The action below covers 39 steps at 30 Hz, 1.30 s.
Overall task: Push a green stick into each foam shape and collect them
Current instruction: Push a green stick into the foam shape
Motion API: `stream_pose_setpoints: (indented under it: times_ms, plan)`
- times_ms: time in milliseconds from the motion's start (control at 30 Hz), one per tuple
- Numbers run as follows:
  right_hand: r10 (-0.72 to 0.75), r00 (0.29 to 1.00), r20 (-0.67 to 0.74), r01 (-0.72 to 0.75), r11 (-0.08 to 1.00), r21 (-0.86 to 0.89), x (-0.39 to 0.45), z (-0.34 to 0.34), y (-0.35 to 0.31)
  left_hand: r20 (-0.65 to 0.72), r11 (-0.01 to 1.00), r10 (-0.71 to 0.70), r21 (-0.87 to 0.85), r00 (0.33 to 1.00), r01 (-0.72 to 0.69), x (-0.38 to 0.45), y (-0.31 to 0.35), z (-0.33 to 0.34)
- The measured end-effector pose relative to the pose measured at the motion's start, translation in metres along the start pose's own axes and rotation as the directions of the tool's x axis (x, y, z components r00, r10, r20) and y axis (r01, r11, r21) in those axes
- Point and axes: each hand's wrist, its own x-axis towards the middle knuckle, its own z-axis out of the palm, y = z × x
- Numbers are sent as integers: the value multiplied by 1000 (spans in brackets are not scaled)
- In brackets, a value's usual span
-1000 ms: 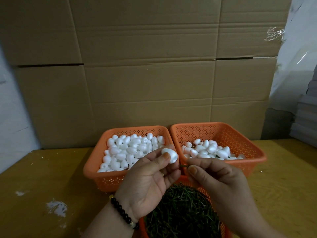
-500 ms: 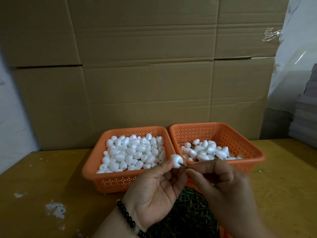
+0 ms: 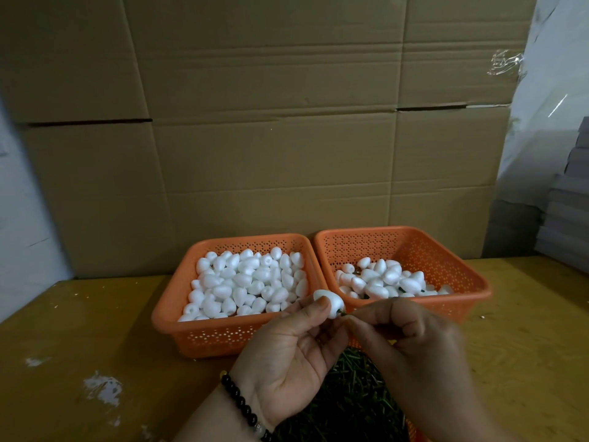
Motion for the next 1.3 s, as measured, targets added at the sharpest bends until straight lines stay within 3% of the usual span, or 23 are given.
stream_pose_setpoints:
  times_ms: [833, 1067, 1300]
  plan:
    - [-77, 997, 4, 77, 996, -36, -1, 0, 5, -10, 998, 25, 61, 1000, -25, -1, -3, 3]
    - [-23, 999, 26, 24, 999, -36, 0, 1, 3, -9, 998, 31, 56, 999, -30, 2, -3, 0]
    - [48, 995, 93, -55, 996, 70, -1, 4, 6, -23, 999, 27, 36, 999, -26, 4, -1, -5]
